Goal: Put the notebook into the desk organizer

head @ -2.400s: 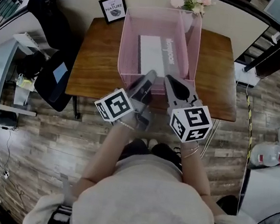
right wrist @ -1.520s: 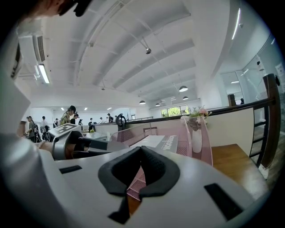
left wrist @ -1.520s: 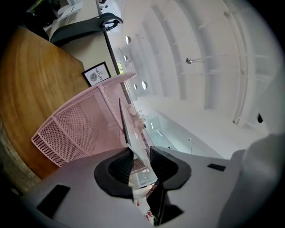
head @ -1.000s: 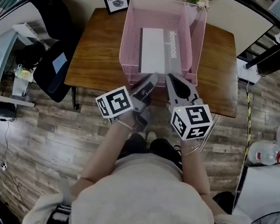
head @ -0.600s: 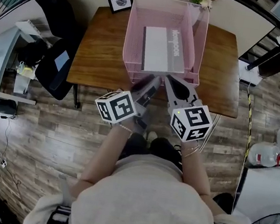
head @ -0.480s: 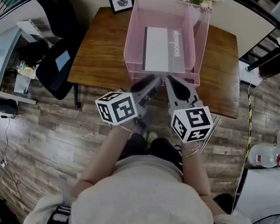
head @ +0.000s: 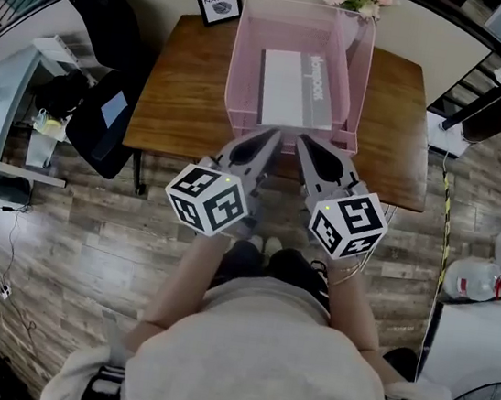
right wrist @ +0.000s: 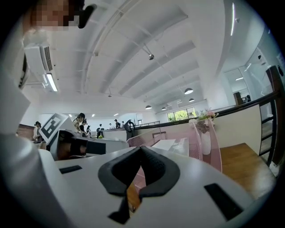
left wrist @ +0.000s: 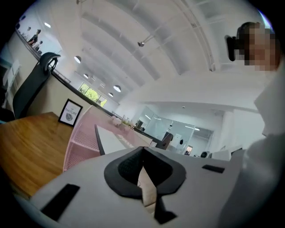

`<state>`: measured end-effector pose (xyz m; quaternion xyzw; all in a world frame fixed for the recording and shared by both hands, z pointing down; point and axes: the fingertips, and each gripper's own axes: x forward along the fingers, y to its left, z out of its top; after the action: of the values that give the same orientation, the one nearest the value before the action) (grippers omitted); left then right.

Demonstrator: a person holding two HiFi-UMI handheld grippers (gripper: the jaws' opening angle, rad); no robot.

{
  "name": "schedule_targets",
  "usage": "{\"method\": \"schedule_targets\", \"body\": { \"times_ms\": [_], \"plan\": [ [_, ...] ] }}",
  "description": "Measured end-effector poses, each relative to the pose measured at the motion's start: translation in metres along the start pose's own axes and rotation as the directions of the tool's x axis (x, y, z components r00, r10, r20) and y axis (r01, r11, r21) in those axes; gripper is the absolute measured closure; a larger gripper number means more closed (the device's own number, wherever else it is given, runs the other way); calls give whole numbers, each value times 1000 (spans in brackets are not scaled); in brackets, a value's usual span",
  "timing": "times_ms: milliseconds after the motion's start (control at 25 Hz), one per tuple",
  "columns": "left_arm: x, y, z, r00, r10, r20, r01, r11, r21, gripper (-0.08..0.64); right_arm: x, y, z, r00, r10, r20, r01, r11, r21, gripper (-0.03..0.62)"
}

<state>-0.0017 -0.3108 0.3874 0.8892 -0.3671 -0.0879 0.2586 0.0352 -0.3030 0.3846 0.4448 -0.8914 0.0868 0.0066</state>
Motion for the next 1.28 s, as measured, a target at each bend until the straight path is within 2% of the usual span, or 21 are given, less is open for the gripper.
{"method": "schedule_targets", "body": {
  "times_ms": [160, 320, 560, 800, 1120, 1280],
  "plan": [
    [-4, -11, 16, 1000, -14, 24, 12, 997, 79, 548, -1, 5, 4, 1000, 13, -2, -13, 1000, -18, 583],
    [-1, -19, 21, 1000, -23, -3, 23, 983, 182, 548, 2, 5, 12, 1000, 9, 6, -9, 999, -38, 583],
    [1, -21, 22, 999, -36, -23, 40, 972, 230, 548, 6, 11, 17, 1000, 5, 10, -4, 997, -78, 583],
    [5, -17, 25, 999, -20, -50, 35, 948, 317, 548, 14, 11, 19, 1000, 9, -10, -10, 993, -115, 583],
    [9, -10, 21, 997, -24, -68, 43, 953, 300, 549, 15, 5, 18, 1000, -2, -23, -1, 991, -136, 583],
    [9, -7, 17, 996, -11, -90, 39, 946, 321, 549, 14, 4, 13, 999, -4, -41, -2, 990, -141, 583]
  ]
}}
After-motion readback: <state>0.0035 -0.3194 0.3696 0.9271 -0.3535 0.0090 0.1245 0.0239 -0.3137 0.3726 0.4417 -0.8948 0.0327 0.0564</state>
